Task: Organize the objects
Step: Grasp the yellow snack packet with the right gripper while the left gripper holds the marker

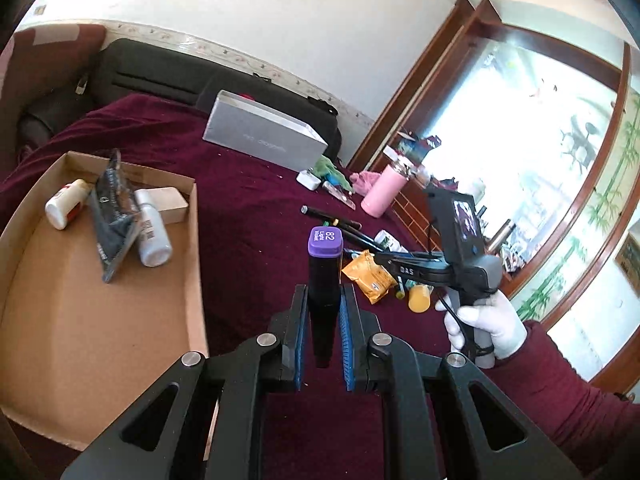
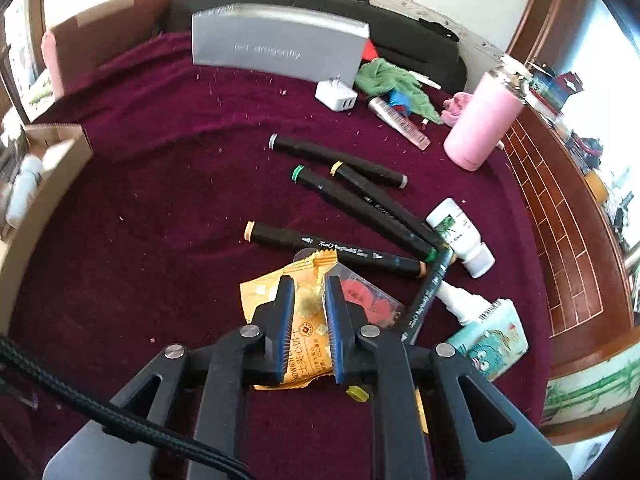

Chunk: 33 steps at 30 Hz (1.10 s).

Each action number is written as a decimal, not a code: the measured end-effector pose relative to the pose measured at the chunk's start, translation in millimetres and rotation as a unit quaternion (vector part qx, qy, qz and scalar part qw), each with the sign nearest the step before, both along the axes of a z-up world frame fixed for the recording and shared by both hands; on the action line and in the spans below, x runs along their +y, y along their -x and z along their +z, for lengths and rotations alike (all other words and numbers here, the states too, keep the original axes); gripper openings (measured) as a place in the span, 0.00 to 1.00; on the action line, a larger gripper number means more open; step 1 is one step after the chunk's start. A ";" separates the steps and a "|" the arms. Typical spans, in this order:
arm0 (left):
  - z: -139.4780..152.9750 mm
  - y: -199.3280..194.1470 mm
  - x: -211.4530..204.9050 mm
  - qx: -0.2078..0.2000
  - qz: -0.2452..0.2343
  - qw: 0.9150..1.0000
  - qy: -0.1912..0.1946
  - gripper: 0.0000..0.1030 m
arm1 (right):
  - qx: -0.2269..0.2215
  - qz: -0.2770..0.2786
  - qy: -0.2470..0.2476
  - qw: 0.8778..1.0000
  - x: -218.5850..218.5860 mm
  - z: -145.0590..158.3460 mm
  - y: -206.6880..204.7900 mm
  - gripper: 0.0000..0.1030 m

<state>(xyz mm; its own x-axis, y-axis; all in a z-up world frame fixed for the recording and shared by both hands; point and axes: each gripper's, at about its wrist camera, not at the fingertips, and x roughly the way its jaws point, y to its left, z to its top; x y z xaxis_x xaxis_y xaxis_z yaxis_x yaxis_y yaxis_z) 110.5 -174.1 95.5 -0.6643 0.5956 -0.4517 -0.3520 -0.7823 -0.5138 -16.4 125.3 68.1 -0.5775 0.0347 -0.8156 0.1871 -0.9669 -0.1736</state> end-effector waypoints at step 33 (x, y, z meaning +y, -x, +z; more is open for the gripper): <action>18.8 -24.8 -87.3 0.028 0.089 0.996 -0.009 0.11 | 0.025 -0.017 0.089 0.996 -9.7 29.2 -19.9 0.18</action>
